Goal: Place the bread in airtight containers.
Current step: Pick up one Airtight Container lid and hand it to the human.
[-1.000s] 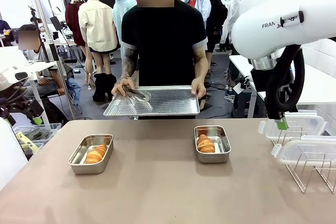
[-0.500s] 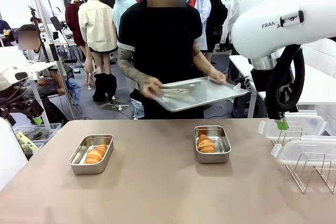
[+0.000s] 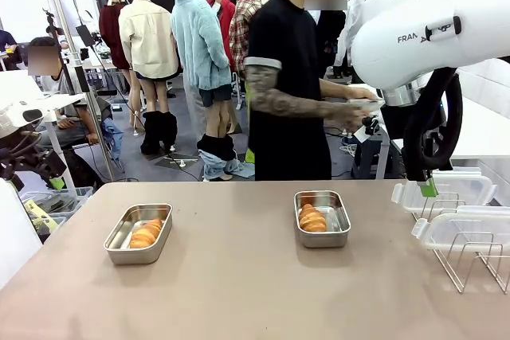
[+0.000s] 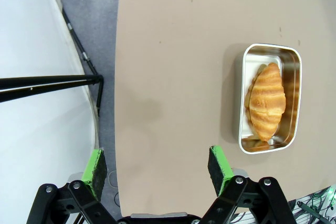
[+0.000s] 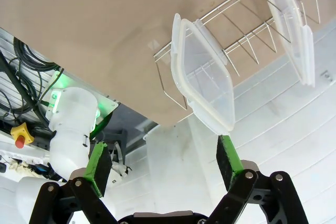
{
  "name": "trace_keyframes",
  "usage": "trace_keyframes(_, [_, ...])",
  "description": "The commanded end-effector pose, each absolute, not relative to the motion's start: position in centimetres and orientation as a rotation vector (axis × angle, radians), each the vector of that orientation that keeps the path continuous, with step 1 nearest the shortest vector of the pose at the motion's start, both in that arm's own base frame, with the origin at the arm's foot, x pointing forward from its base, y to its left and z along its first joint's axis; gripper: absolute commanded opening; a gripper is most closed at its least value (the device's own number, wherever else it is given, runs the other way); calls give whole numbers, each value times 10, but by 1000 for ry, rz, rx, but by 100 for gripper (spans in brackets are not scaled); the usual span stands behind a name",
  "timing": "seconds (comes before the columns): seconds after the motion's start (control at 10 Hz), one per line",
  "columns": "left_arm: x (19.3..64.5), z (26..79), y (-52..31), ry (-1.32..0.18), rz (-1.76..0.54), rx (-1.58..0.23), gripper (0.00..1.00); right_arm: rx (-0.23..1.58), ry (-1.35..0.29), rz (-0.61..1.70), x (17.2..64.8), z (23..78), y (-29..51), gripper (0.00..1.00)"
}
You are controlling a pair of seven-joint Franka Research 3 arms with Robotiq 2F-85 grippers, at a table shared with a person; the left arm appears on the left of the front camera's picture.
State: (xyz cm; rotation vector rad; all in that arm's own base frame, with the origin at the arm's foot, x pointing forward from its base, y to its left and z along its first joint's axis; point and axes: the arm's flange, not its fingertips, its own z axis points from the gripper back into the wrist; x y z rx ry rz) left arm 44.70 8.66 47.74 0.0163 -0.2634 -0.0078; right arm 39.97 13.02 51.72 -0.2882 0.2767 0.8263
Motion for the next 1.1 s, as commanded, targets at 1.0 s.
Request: trace_keyframes(1.0, [444,478,88,-260,-23,13,100,-275,284,811,400,520,134,100])
